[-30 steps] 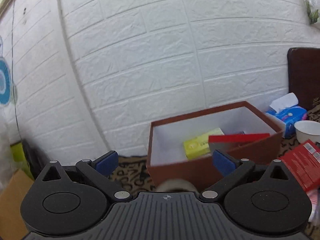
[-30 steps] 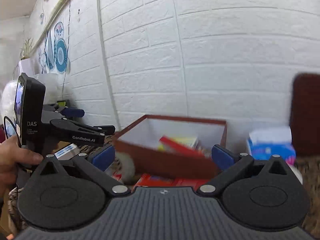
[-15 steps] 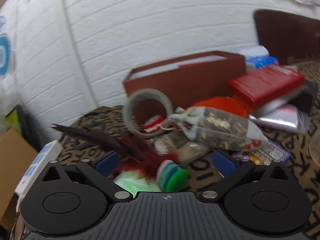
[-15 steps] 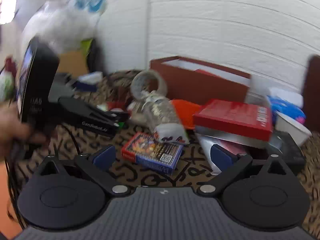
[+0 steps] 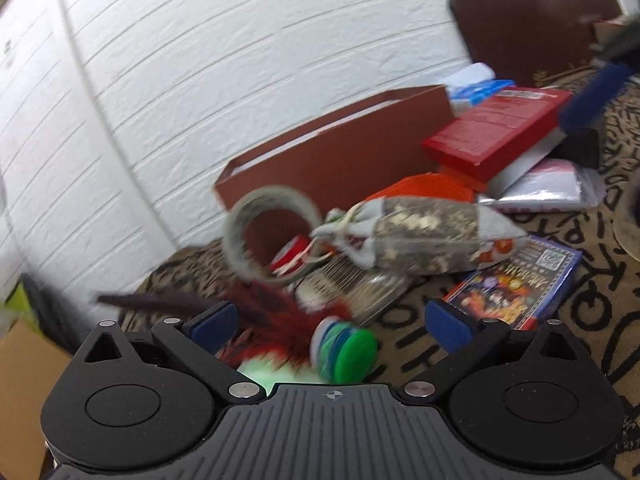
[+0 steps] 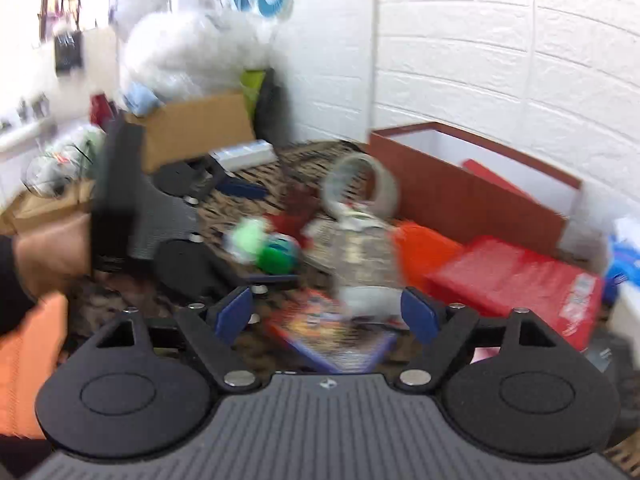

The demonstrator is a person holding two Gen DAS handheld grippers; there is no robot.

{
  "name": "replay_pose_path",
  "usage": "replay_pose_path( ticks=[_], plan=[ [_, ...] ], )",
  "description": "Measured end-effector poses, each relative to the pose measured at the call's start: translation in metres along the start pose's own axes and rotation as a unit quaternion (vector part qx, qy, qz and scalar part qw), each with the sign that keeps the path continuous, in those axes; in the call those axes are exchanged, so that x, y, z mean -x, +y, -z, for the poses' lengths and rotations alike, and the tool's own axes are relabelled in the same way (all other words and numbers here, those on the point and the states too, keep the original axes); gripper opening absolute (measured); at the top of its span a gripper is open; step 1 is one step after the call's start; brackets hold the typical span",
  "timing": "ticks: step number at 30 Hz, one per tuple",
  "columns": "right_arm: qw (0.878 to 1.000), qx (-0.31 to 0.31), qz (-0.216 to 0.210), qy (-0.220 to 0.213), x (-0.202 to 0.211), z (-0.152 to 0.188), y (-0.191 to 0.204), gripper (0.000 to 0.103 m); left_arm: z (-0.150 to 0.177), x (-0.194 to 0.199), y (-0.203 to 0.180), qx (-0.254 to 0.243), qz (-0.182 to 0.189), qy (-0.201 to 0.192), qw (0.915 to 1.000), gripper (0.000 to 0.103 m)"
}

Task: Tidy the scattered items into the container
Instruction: 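Move the right gripper to the clear funnel and close on its stem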

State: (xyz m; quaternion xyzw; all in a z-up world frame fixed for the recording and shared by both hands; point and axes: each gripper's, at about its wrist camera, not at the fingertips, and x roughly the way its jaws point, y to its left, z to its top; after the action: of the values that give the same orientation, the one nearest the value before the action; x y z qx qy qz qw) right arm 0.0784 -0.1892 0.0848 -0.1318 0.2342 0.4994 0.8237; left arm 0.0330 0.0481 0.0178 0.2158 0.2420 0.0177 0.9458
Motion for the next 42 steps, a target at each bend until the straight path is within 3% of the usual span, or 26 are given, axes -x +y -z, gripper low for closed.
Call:
replay_pose_path(
  ticks=[3, 5, 8, 11, 16, 18, 21, 27, 30, 34, 37, 40, 42],
  plan=[
    [0.999, 0.021, 0.040, 0.011, 0.016, 0.026, 0.037, 0.084, 0.005, 0.025, 0.003, 0.009, 0.009, -0.014, 0.9998, 0.103],
    [0.995, 0.032, 0.098, 0.005, 0.042, 0.043, 0.051, 0.085, 0.001, 0.048, -0.004, 0.009, 0.034, -0.039, 0.9986, 0.103],
    [0.983, -0.022, 0.182, -0.005, 0.082, 0.064, 0.043, 0.087, -0.015, 0.069, -0.033, 0.010, 0.081, -0.078, 0.9936, 0.103],
    [0.973, -0.088, 0.214, 0.008, 0.096, 0.082, 0.017, 0.087, -0.030, 0.063, -0.083, -0.023, 0.111, -0.099, 0.9886, 0.103],
    [0.974, -0.115, 0.195, 0.017, 0.091, 0.108, -0.006, 0.085, -0.039, 0.054, -0.129, -0.083, 0.178, -0.076, 0.9775, 0.103],
    [0.976, -0.138, 0.166, 0.001, 0.097, 0.111, -0.017, 0.085, -0.033, 0.060, -0.138, -0.100, 0.176, -0.076, 0.9762, 0.103],
    [0.978, -0.152, 0.137, -0.044, 0.112, 0.107, -0.027, 0.085, -0.032, 0.061, -0.147, -0.069, 0.191, -0.063, 0.9772, 0.103],
    [0.985, -0.123, 0.110, -0.047, 0.092, 0.093, -0.027, 0.084, -0.026, 0.058, -0.183, -0.076, 0.160, -0.047, 0.9831, 0.103],
    [0.988, -0.091, 0.120, -0.041, 0.083, 0.095, -0.016, 0.082, -0.025, 0.052, -0.191, -0.067, 0.151, -0.042, 0.9854, 0.103],
    [0.988, -0.061, 0.140, -0.038, 0.074, 0.091, -0.008, 0.060, -0.029, 0.049, -0.191, -0.053, 0.159, -0.028, 0.9854, 0.103],
    [0.987, -0.064, 0.140, -0.048, 0.068, 0.087, -0.009, 0.056, -0.027, 0.052, -0.195, -0.062, 0.153, -0.033, 0.9858, 0.103],
    [0.988, -0.059, 0.142, -0.034, 0.060, 0.084, -0.012, 0.032, -0.027, 0.053, -0.199, -0.070, 0.145, -0.034, 0.9864, 0.102],
    [0.988, -0.067, 0.138, -0.034, 0.063, 0.084, -0.013, 0.028, -0.029, 0.054, -0.200, -0.065, 0.144, -0.025, 0.9872, 0.102]
  ],
)
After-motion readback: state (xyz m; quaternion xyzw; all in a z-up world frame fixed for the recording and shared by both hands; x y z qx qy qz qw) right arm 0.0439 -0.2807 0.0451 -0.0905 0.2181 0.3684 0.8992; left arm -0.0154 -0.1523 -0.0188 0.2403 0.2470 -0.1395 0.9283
